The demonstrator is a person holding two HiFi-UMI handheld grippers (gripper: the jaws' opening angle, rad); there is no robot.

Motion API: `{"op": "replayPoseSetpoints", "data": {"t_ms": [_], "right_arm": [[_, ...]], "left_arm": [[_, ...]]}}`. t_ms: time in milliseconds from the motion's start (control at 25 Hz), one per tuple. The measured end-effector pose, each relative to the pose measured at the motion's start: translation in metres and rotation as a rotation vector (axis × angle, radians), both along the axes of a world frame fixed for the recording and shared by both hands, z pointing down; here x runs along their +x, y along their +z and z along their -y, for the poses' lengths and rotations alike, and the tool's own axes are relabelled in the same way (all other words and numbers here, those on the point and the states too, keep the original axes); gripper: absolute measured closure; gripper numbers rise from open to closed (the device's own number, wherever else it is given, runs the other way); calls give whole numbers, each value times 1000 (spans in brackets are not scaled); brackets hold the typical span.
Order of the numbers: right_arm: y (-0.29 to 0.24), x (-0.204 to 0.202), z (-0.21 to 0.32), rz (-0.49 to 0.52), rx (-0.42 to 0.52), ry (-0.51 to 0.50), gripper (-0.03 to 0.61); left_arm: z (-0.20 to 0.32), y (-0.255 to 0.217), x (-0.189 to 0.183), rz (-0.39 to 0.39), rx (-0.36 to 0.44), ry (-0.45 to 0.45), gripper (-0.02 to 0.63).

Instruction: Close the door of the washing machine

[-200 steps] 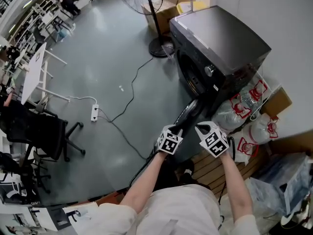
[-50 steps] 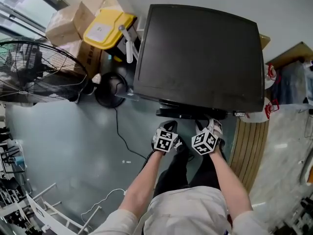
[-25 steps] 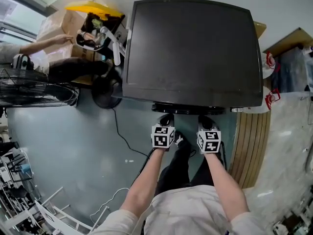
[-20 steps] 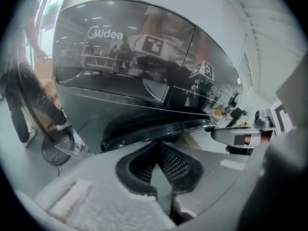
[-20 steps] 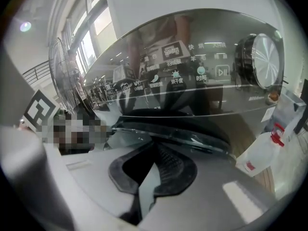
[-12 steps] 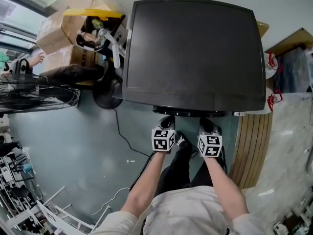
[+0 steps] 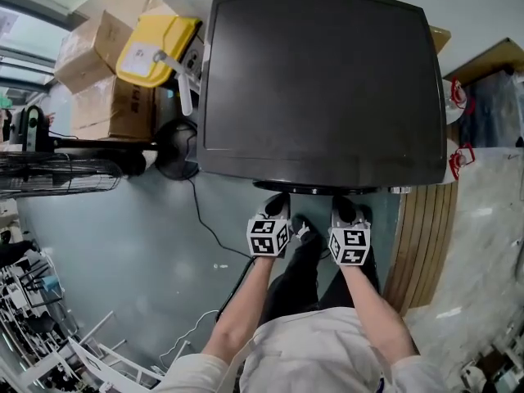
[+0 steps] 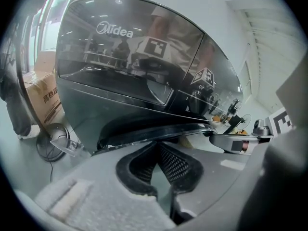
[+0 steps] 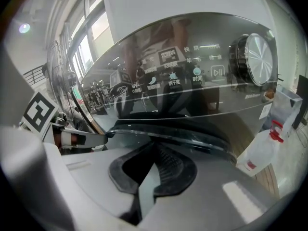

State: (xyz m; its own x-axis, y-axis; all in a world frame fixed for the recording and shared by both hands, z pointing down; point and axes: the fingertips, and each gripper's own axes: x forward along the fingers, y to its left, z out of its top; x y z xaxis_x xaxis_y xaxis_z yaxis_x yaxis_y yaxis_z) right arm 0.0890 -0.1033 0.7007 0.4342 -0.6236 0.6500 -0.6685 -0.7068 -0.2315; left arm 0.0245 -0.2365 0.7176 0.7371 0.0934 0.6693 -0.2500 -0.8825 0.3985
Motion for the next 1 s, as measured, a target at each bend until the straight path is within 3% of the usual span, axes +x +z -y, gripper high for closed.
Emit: {"op": "replayPoseSetpoints", "data": {"t_ms": [480, 720, 1000], "right_arm": [[0, 11, 2, -2, 17, -1, 576], [6, 11, 1, 20, -11, -73, 575], [-25, 6, -5, -6, -11, -193, 575]], "left_arm": [[4, 0, 14, -21, -4, -22, 604], [2, 3, 13, -11, 31, -14, 607], [-4, -42, -6, -40, 67, -111, 607]]}}
